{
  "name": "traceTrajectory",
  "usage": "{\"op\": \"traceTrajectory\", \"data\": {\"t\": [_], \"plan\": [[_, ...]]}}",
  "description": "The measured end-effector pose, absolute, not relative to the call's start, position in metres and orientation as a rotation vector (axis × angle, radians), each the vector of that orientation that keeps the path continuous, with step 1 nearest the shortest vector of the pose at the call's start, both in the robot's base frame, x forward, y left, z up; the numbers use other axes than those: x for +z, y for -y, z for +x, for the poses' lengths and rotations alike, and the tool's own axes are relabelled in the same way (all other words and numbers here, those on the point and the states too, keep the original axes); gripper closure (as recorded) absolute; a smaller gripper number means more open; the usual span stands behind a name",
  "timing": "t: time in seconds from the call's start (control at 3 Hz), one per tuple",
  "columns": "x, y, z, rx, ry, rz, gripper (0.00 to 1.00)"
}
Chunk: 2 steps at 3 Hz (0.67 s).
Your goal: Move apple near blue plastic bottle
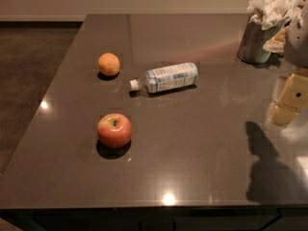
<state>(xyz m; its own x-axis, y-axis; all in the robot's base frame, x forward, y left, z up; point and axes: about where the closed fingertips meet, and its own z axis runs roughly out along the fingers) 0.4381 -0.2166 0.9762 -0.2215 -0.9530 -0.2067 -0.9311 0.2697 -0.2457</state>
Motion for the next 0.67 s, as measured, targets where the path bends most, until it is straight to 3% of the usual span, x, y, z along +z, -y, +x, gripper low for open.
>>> {"op": "traceTrajectory", "data": {"t": [0.67], "plan": [[0.976, 0.199, 0.439, -0.025, -2.17, -1.735, 0.0]]}}
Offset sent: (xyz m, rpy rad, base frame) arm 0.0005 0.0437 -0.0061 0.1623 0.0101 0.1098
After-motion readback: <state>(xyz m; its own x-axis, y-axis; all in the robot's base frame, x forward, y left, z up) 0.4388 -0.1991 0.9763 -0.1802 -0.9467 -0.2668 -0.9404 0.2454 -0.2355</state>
